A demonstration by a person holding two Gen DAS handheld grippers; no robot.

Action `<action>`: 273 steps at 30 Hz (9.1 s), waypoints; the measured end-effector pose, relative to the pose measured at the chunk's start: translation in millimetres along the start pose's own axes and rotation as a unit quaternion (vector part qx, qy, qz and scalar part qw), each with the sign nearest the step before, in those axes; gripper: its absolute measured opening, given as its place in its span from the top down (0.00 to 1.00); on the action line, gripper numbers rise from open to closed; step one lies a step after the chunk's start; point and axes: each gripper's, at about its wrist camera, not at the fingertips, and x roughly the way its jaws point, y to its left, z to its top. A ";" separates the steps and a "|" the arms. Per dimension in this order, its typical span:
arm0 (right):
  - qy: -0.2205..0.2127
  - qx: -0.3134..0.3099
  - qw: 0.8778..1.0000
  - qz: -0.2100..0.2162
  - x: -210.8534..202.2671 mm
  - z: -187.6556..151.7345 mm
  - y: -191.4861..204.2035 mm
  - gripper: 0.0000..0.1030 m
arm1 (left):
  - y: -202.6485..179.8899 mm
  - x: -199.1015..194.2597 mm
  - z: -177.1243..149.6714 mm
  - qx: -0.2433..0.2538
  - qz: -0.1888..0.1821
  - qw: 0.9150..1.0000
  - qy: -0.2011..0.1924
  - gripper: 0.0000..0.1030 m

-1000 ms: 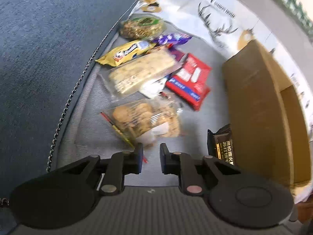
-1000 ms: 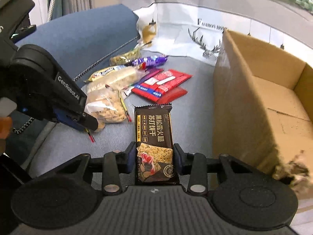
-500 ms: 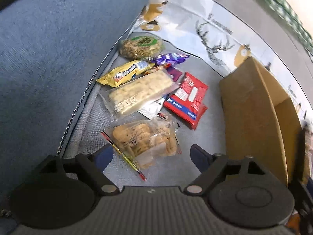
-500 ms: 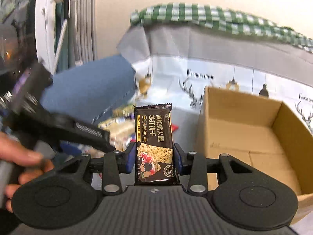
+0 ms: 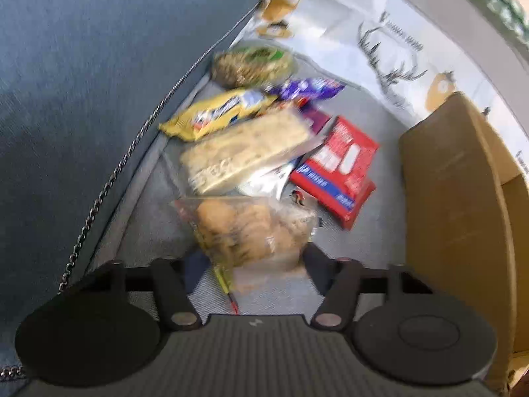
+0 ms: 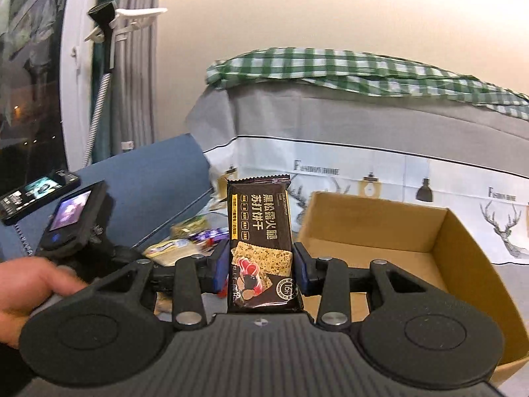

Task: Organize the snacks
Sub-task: 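Lift the cracker bar with the right gripper while the left gripper grasps the clear cookie bag, then carry the cookie bag and cracker bar over the box with both grippers, then open both grippers to drop the cookie bag and cracker bar into the box, then move both tools back to the snack pile, then grasp the red spicy strip packet with the right gripper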

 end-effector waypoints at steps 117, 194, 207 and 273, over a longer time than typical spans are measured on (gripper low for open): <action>0.042 0.039 0.985 -0.162 44.7 -3.8 -178.7 0.60 | -226.7 -74.2 -44.4 0.192 -0.234 0.931 -0.204 0.80; 0.016 0.086 0.969 -0.232 -9.2 0.3 -169.0 0.25 | -209.6 -109.8 -107.9 0.353 -0.137 0.893 -0.244 0.13; -0.028 0.115 0.980 -0.161 -11.2 10.9 -113.0 0.51 | -158.1 -142.4 -84.8 0.421 -0.142 0.864 -0.239 0.74; 0.137 0.008 0.988 -0.075 256.3 -54.2 64.3 0.52 | -8.0 -42.3 1.8 0.126 0.044 0.969 -0.207 0.53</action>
